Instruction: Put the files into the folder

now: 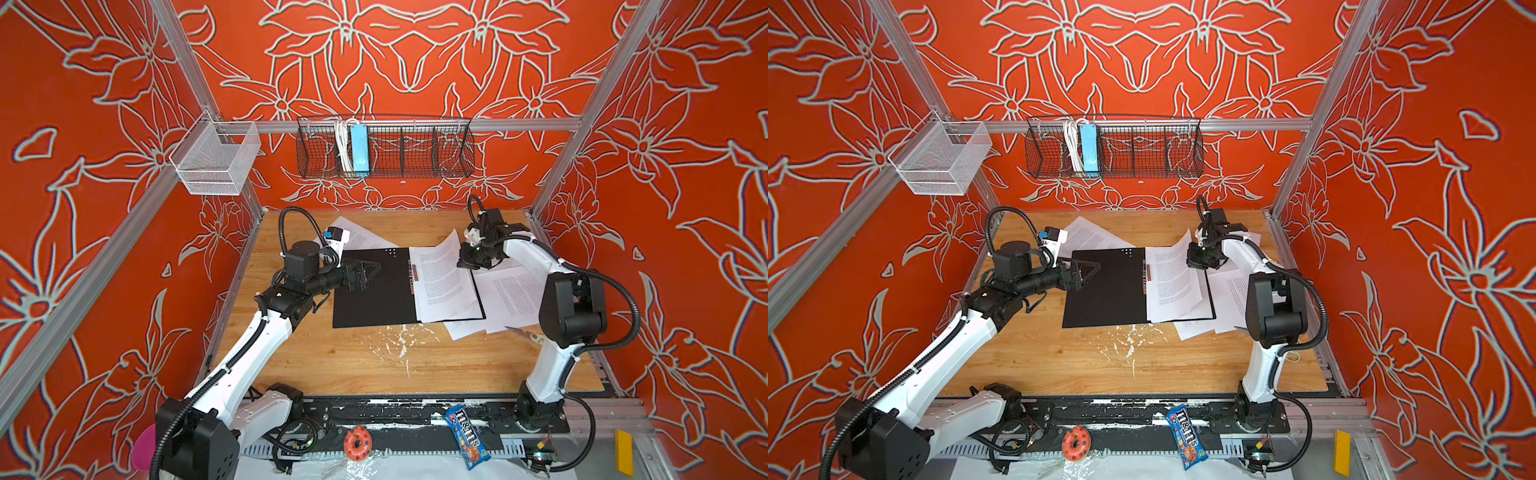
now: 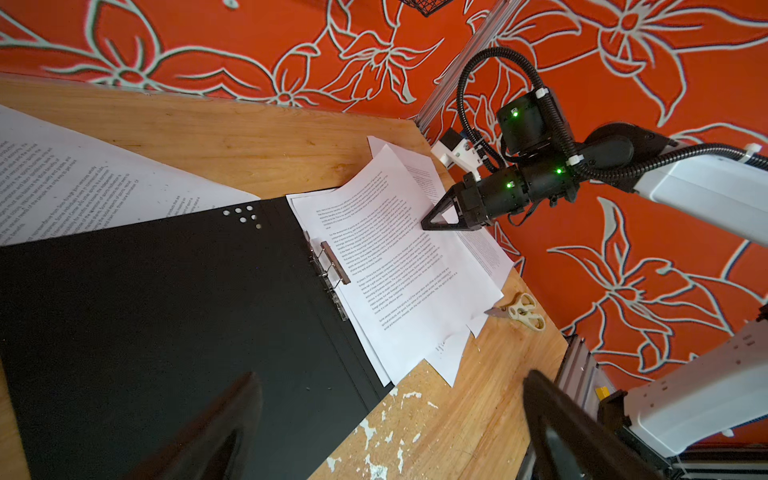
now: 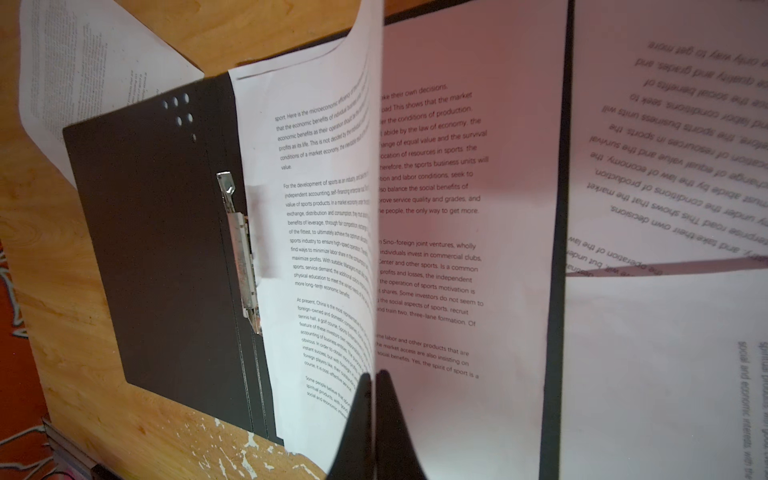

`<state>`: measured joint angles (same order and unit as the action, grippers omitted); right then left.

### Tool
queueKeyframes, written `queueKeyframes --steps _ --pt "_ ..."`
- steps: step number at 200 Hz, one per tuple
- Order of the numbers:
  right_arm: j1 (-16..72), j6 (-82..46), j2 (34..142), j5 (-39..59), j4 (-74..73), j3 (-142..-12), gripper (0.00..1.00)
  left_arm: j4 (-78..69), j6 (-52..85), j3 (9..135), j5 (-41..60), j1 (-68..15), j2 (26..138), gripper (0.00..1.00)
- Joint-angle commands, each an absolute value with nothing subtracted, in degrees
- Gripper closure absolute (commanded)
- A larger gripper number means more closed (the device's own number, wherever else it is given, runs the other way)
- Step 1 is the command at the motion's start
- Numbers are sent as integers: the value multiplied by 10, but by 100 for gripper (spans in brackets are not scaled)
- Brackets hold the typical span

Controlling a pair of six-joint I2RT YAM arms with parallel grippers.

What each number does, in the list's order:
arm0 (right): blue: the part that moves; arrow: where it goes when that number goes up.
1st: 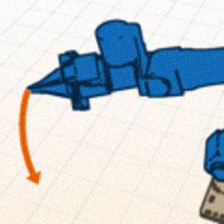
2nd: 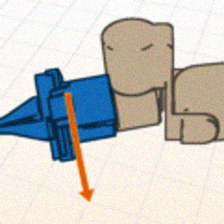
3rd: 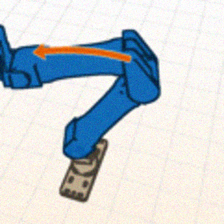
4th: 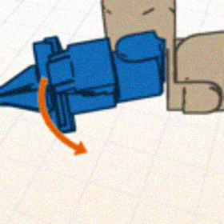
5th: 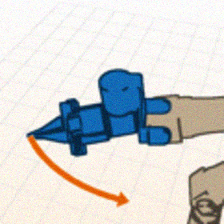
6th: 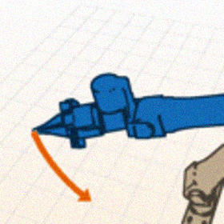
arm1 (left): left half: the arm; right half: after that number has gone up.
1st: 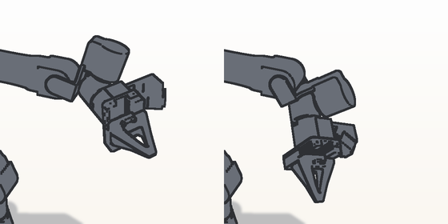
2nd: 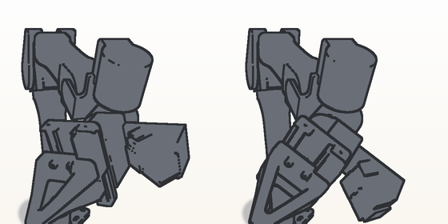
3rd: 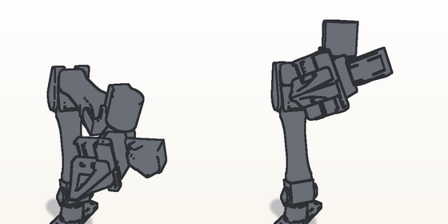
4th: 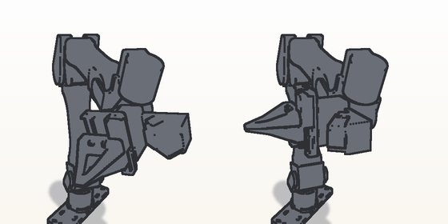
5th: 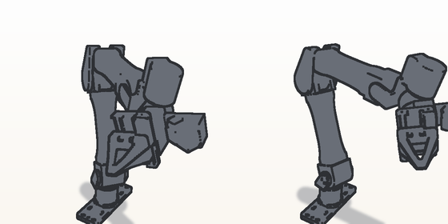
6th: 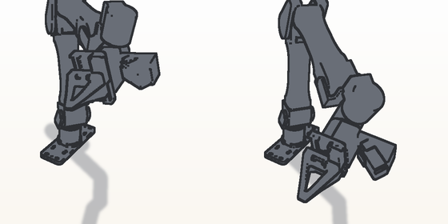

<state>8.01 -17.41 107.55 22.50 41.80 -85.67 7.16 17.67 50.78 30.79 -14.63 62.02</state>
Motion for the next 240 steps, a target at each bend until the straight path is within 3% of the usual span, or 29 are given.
queueKeyframes --steps 1,214,240 --pt "83 -184 1085 238 410 -863 100 56 181 515 318 -147 625 2" --pt "83 -180 1091 258 407 -858 100 57 183 516 322 -147 629 2" --pt "83 -177 1090 254 409 -858 88 58 183 516 321 -147 629 2"
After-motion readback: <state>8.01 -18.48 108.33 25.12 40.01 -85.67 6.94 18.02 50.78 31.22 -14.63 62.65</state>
